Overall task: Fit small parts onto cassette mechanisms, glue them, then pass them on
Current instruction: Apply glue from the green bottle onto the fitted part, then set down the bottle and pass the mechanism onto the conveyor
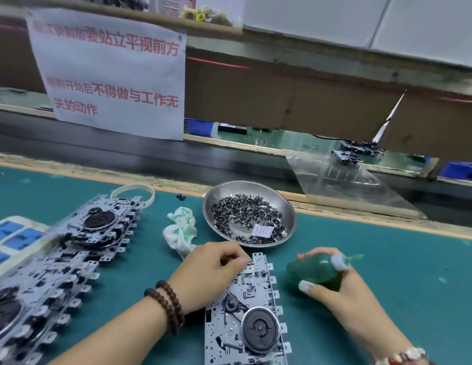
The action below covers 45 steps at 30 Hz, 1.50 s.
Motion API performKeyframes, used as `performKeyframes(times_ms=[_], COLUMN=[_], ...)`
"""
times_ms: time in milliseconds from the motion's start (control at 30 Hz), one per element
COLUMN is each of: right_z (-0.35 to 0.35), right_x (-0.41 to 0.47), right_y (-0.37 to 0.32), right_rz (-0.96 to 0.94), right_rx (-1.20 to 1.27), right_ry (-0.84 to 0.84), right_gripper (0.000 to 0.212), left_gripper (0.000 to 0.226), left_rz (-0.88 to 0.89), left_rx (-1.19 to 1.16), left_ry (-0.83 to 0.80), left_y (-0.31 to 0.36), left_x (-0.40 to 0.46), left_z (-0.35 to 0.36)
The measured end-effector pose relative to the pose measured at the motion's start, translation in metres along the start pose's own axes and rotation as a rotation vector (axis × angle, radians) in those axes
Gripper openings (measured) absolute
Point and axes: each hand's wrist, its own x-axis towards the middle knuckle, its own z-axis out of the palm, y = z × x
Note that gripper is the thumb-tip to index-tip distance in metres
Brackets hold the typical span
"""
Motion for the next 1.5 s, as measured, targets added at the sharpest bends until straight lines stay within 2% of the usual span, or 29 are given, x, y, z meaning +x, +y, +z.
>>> performKeyframes(times_ms=[100, 233, 333, 400, 467, 500, 567, 600, 667, 800, 933, 1033, 1100, 1167, 1233, 1300, 1400, 1500], right_z=[0.0, 0.005, 0.001, -0.008, -0.017, -0.018, -0.013, -0.009, -0.003, -0.019, -0.037, -0.051, -0.062, -0.073, -0.08, -0.083, -0.088, -0.098], right_x=[0.0, -0.002, -0.008, -0.015, -0.03, -0.04, -0.06, -0.069, -0.078, -0.069, -0.047, -0.02, 0.003, 0.028, 0.054, 0.08, 0.115, 0.146], right_y=[0.007, 0.012, 0.002, -0.011, -0.033, -0.045, -0.068, -0.079, -0.094, -0.099, -0.094, -0.086, -0.078, -0.07, -0.063, -0.057, -0.044, -0.025], right_rz=[-0.039, -0.112, -0.075, -0.081, -0.096, -0.094, -0.055, -0.013, 0.062, 0.136, 0.207, 0.219, 0.194, 0.155, 0.134, 0.137, 0.184, 0.271], right_rx=[-0.317, -0.435, -0.419, -0.305, -0.086, 0.031, 0.189, 0.233, 0.339, 0.484, 0.682, 0.778, 0.788, 0.76, 0.729, 0.693, 0.638, 0.527], right_ry=[0.012, -0.076, -0.116, 0.011, 0.159, 0.149, -0.038, -0.122, -0.154, -0.052, 0.051, 0.126, 0.146, 0.166, 0.185, 0.211, 0.246, 0.288], right_gripper=[0.04, 0.043, 0.05, 0.049, 0.042, 0.036, 0.026, 0.029, 0.022, 0.026, 0.017, 0.018, 0.017, 0.016, 0.017, 0.017, 0.013, 0.008], left_gripper=[0.025, 0.023, 0.019, 0.018, 0.017, 0.018, 0.02, 0.021, 0.019, 0.019, 0.028, 0.049, 0.051, 0.047, 0.034, 0.025, 0.031, 0.037], left_rz=[-0.019, -0.011, -0.046, -0.069, -0.073, -0.067, -0.036, -0.018, 0.009, 0.062, 0.036, 0.01, 0.001, -0.056, -0.154, -0.229, -0.274, -0.299], left_rx=[-0.021, -0.054, -0.158, -0.285, -0.346, -0.357, -0.334, -0.305, -0.213, -0.006, 0.225, 0.365, 0.242, 0.045, -0.257, -0.434, -0.466, -0.417], left_ry=[-0.015, -0.03, -0.007, 0.029, 0.03, 0.017, -0.019, -0.031, -0.052, -0.128, -0.215, -0.088, -0.034, -0.134, -0.253, -0.262, -0.199, -0.211], left_y=[0.004, 0.013, 0.024, 0.035, 0.054, 0.066, 0.09, 0.101, 0.119, 0.136, 0.149, 0.151, 0.145, 0.135, 0.128, 0.119, 0.102, 0.083], left_x=[-0.002, -0.007, -0.01, -0.01, -0.008, -0.005, 0.007, 0.015, 0.032, 0.065, 0.096, 0.117, 0.123, 0.126, 0.134, 0.153, 0.192, 0.225], left_z=[-0.002, -0.006, -0.016, -0.029, -0.043, -0.048, -0.053, -0.052, -0.044, -0.026, -0.007, 0.003, 0.009, 0.019, 0.03, 0.042, 0.058, 0.074])
